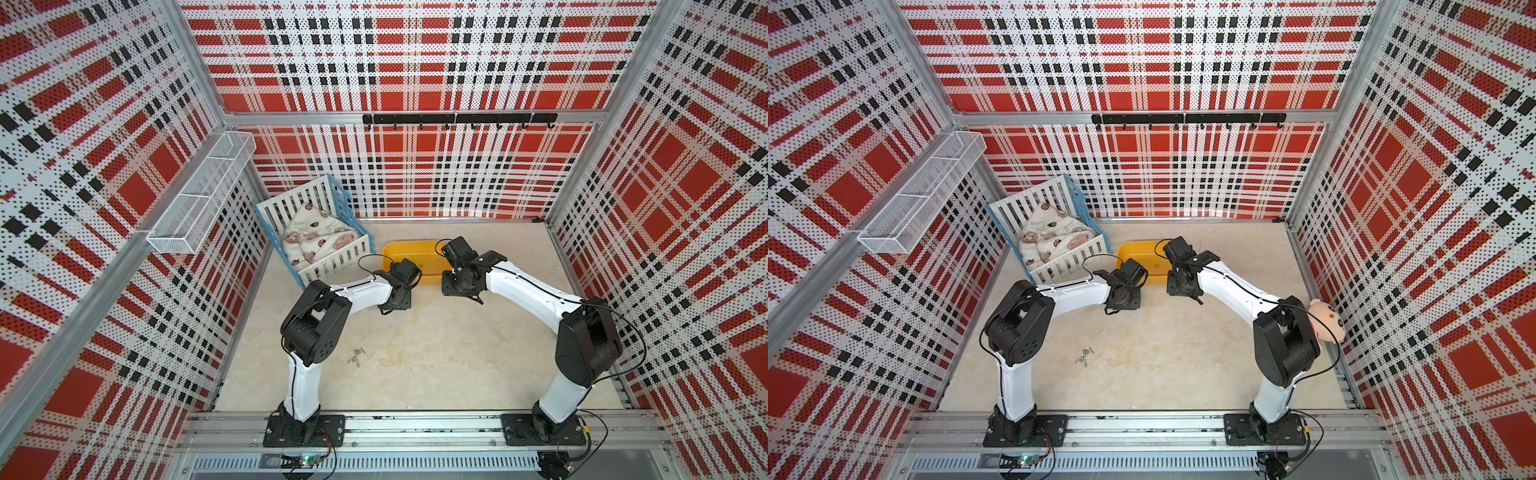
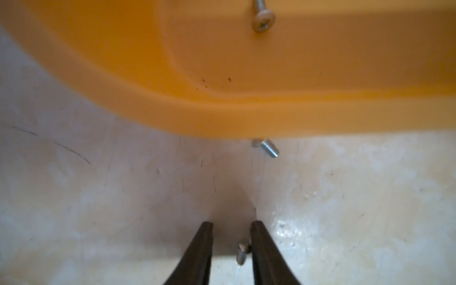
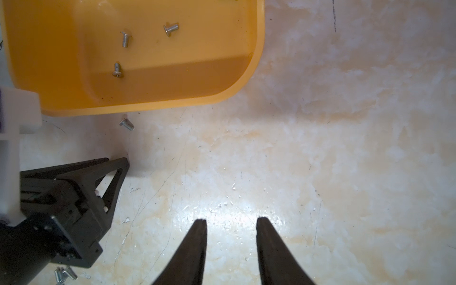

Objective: Put the screws on the desktop into the storage box
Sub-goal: Pick up the screw from the center of the board.

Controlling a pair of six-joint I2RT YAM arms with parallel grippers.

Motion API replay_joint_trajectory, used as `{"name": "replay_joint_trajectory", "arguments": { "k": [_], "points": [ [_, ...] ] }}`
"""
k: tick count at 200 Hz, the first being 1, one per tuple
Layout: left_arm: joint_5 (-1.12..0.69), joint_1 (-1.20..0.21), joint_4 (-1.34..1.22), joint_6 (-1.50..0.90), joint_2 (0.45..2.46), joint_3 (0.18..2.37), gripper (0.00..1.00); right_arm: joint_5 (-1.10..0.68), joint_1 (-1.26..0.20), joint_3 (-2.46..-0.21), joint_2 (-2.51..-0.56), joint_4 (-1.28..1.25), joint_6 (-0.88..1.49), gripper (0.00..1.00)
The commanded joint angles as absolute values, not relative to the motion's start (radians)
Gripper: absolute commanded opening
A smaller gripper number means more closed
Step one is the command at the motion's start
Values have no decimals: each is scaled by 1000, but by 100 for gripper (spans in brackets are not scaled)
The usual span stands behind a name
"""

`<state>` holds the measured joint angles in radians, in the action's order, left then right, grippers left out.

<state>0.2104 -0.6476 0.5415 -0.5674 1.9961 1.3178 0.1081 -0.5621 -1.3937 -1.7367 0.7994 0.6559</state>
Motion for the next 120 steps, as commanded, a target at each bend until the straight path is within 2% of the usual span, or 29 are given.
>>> {"name": "replay_joint_trajectory", "arguments": {
  "k": [1,120],
  "points": [
    [220,-658,580,-549,2023,1339,29,106,-551,-1384,-1699,785,663,39],
    [227,-678,600,-558,2013,1305,14,92,-546,-1376,-1701,775,660,39]
  ]
}}
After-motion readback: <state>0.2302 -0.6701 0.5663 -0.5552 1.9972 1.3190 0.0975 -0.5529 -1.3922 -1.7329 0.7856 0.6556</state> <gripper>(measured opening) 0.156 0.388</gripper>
